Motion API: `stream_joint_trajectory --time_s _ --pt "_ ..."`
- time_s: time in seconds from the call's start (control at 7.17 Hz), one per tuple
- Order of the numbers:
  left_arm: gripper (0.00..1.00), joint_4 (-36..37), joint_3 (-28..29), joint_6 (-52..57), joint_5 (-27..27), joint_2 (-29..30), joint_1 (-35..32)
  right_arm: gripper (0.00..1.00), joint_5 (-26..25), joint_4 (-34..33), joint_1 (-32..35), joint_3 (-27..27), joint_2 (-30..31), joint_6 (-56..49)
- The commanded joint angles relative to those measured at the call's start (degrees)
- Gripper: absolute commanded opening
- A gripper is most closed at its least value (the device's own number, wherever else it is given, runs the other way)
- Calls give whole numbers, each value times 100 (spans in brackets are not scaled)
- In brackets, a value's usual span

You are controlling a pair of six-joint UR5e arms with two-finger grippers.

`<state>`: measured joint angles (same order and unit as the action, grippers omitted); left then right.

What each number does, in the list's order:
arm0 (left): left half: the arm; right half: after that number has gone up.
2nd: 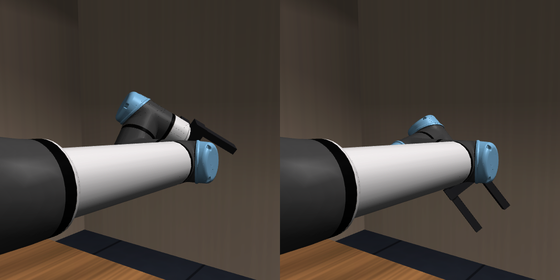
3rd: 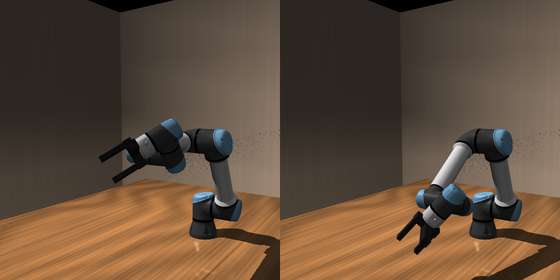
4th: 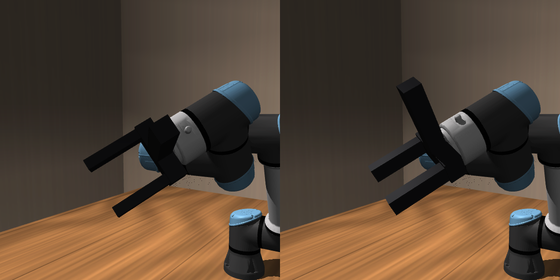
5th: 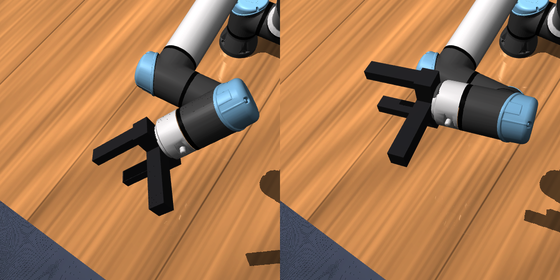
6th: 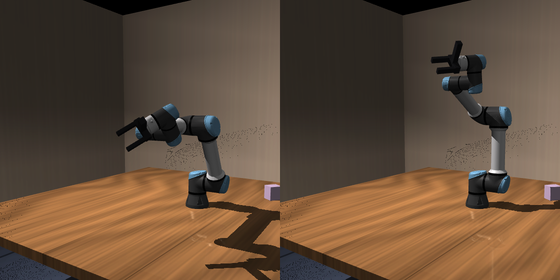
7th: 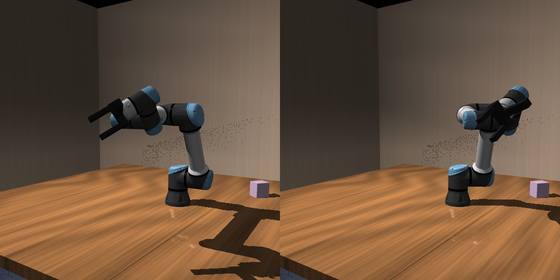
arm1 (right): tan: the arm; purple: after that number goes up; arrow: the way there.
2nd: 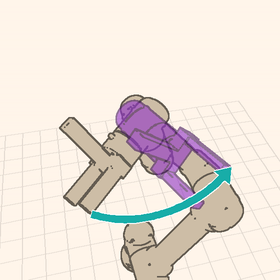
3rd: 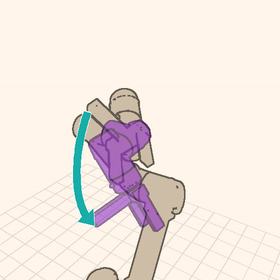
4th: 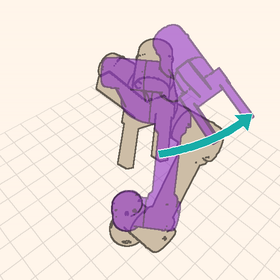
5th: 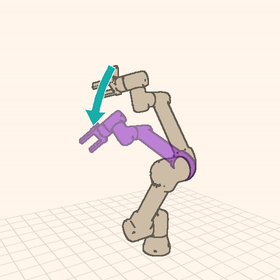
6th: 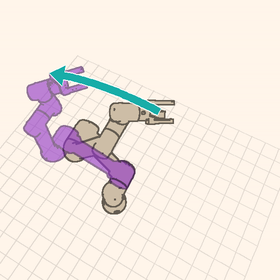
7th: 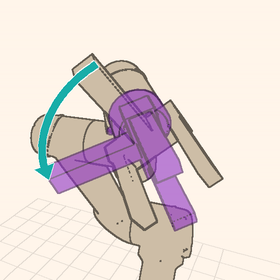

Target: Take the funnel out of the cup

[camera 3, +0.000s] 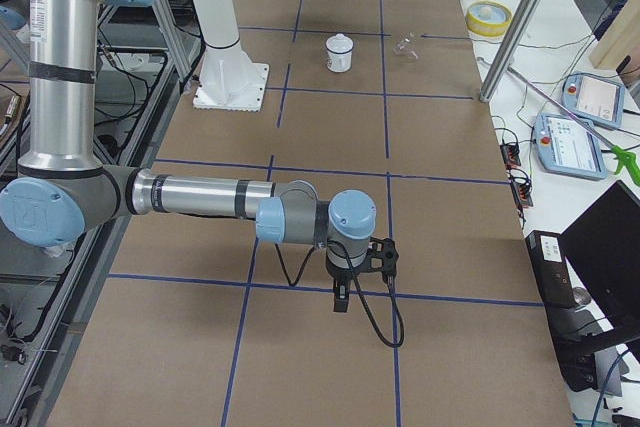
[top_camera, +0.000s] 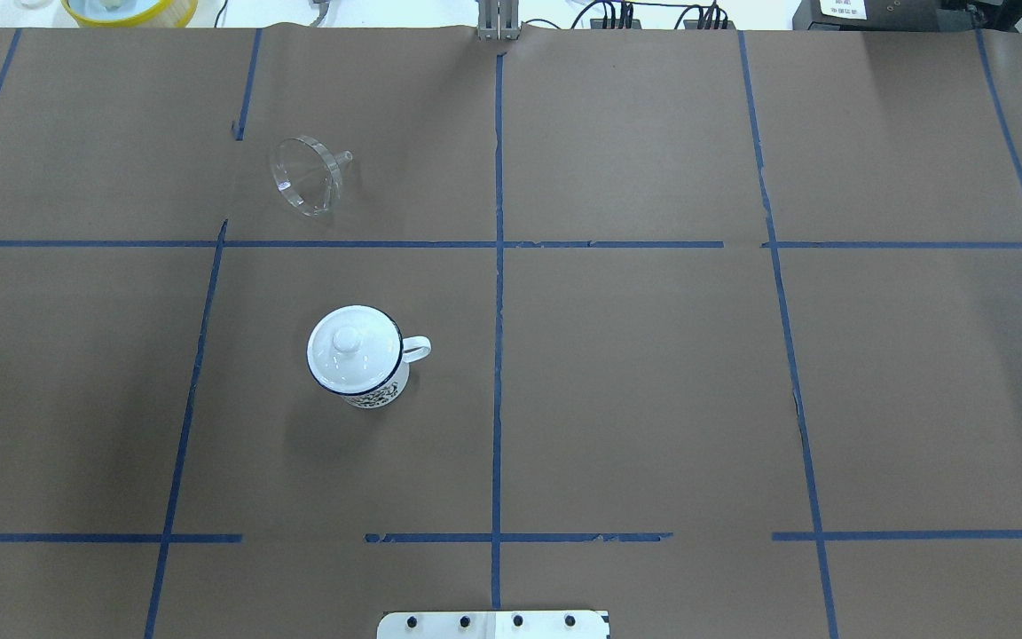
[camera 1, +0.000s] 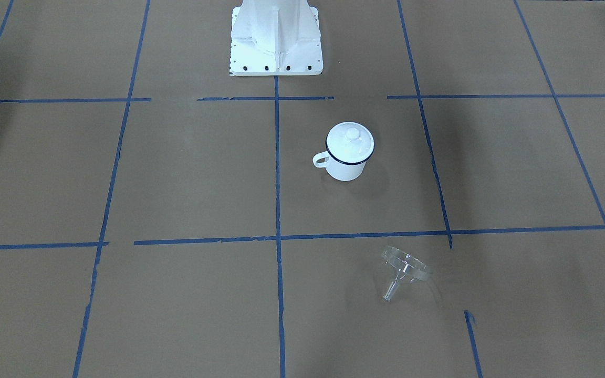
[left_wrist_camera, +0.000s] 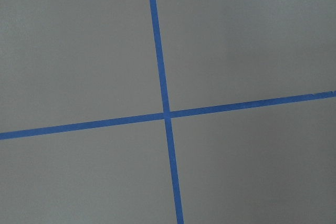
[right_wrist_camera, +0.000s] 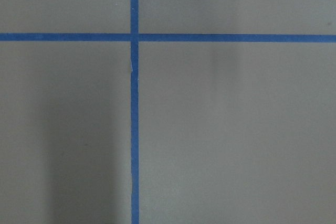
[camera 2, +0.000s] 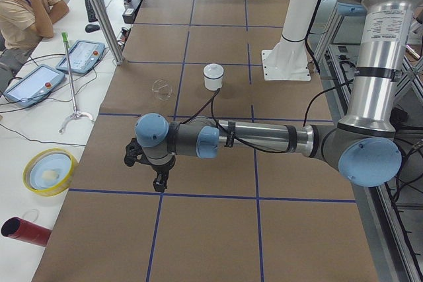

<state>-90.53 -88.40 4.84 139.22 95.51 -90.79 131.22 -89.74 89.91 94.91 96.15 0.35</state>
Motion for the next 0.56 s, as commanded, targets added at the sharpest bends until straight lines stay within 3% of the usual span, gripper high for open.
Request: stream_joint_trajectory --time_s 0.0,0.42 --pt "100 0 -2 8 0 -6 0 100 0 0 0 2 0 0" --pt "100 -70 16 17 0 -6 0 100 0 0 0 2 0 0"
